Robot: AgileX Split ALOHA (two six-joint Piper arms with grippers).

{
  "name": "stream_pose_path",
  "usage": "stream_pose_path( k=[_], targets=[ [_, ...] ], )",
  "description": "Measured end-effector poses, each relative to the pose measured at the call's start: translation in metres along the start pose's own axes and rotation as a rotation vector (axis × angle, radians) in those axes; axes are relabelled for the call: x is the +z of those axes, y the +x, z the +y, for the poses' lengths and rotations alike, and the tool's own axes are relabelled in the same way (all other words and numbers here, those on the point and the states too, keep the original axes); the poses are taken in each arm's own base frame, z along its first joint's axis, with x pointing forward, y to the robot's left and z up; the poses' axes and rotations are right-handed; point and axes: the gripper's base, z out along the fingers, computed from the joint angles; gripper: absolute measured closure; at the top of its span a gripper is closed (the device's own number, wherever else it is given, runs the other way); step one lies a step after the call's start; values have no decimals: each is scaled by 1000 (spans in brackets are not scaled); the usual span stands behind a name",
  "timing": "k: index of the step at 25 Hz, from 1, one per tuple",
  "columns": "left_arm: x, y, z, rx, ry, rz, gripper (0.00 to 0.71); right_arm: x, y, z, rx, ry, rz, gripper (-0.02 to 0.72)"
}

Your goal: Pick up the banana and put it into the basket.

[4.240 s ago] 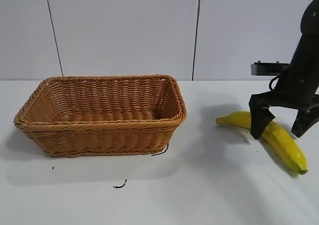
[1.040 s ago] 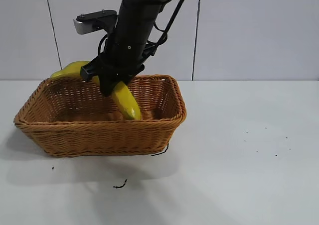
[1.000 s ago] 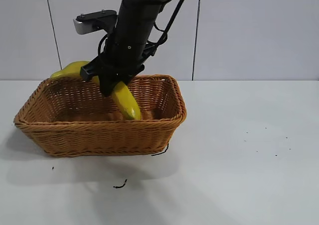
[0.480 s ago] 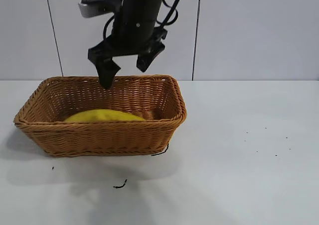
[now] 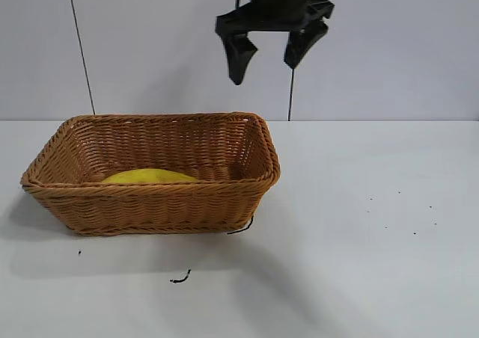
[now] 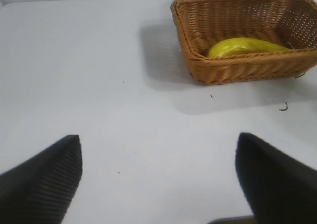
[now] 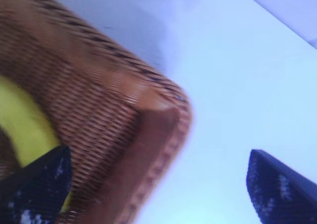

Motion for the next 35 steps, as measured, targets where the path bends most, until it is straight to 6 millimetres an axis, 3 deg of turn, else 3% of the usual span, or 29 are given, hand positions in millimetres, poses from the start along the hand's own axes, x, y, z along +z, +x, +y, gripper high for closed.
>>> stream_pose_path(
  k=[10, 15, 19, 23, 28, 35],
  targets=[
    [0, 0, 0, 0, 0, 0, 75, -5, 39, -150, 299, 131, 38, 48],
    [0, 0, 0, 0, 0, 0, 75, -5, 61, -185, 412, 133, 61, 69],
    [0, 0, 0, 0, 0, 0, 75, -4, 78, -187, 442, 115, 118, 69],
    [0, 0, 0, 0, 0, 0, 75, -17, 102, -173, 434, 89, 190, 69],
    [0, 0, 0, 0, 0, 0, 75, -45, 143, -145, 434, 38, 275, 69],
    [0, 0, 0, 0, 0, 0, 75, -99, 213, -99, 435, 19, 315, 69]
  ],
)
